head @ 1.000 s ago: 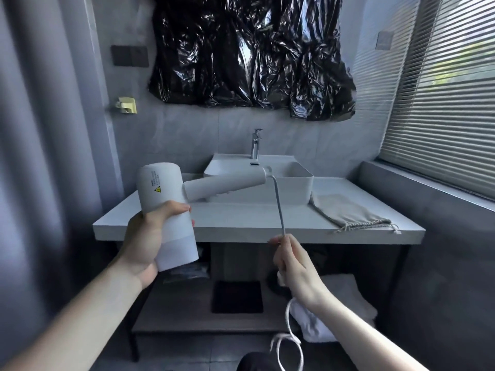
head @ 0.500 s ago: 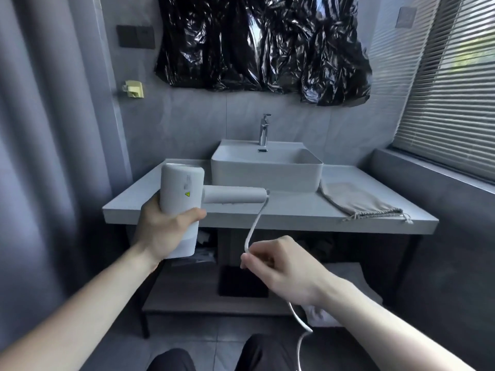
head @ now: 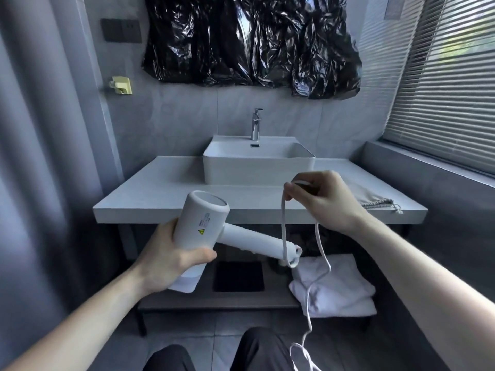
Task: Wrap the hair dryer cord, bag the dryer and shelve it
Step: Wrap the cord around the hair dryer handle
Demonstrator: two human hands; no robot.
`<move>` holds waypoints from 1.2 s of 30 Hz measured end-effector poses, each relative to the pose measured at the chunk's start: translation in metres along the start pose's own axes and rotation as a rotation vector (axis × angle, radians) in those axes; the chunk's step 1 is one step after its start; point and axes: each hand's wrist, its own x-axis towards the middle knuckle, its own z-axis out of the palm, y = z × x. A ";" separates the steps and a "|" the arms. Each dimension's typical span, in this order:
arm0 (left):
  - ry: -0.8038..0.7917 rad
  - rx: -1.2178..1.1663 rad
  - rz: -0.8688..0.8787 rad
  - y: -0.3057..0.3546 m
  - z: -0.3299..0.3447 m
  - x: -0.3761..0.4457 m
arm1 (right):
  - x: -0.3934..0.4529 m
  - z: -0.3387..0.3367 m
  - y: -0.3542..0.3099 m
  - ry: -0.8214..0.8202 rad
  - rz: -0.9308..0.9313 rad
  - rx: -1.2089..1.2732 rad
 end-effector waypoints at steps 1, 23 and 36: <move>-0.041 -0.028 -0.004 0.002 0.000 -0.002 | 0.001 0.001 0.002 -0.009 -0.007 -0.017; 0.183 -0.526 -0.138 0.015 -0.011 0.009 | -0.042 0.093 0.029 -0.164 0.396 0.432; 0.427 -0.220 -0.158 -0.006 -0.019 0.017 | -0.067 0.053 -0.029 -0.230 0.042 -0.008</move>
